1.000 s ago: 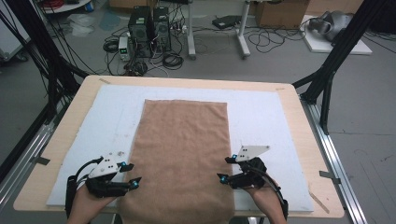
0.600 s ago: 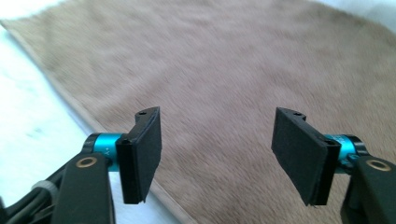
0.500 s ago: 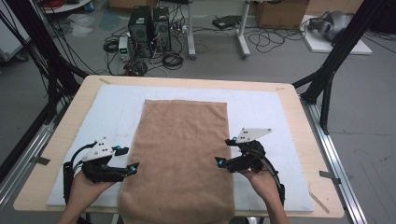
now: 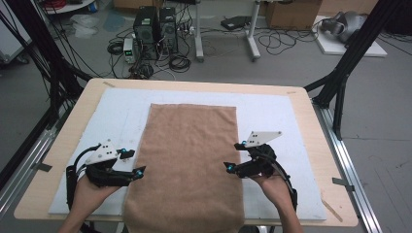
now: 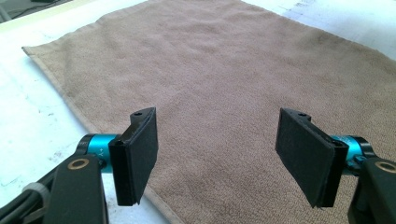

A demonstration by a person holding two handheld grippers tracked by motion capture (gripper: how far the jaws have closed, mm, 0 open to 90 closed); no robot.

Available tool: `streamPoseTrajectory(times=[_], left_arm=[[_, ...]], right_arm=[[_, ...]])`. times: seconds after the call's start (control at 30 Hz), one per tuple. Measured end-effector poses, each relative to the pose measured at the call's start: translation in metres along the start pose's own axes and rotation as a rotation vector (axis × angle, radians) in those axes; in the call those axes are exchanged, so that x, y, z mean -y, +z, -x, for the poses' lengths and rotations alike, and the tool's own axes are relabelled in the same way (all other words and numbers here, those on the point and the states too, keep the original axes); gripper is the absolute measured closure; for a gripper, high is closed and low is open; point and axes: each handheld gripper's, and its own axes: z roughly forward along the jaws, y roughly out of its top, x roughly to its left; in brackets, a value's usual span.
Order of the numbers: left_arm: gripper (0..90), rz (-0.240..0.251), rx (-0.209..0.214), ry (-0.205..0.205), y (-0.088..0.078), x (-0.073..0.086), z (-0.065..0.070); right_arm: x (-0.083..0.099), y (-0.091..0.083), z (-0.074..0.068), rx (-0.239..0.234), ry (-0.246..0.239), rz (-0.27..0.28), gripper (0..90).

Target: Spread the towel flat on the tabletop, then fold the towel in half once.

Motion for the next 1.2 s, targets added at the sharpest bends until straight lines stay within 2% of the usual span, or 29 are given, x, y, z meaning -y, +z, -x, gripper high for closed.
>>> streamPoseTrajectory(times=[0.27, 0.53, 0.7, 0.87, 1.03, 1.2], left_arm=[[30.2, -0.004, 0.013, 0.002, 0.003, -0.001, 0.000], [30.3, 0.021, 0.015, -0.011, 0.006, -0.004, -0.001], [30.2, 0.017, 0.016, -0.011, 0.009, -0.007, -0.001], [31.8, 0.004, 0.021, -0.037, 0.011, -0.011, -0.009], [31.9, 0.010, -0.002, -0.026, 0.013, -0.022, -0.016], [32.5, 0.006, -0.027, -0.021, 0.021, -0.036, -0.028]], right_arm=[[0.001, 0.000, 0.000, -0.003, -0.004, -0.006, 21.7], [0.001, -0.003, 0.002, 0.008, -0.003, -0.011, 21.8], [-0.002, -0.005, 0.004, 0.012, -0.007, -0.011, 21.8], [-0.006, -0.005, 0.008, 0.019, -0.009, -0.014, 21.8], [-0.010, -0.002, 0.016, 0.027, -0.009, -0.021, 21.8], [-0.019, 0.000, 0.029, 0.059, 0.000, -0.024, 22.0]])
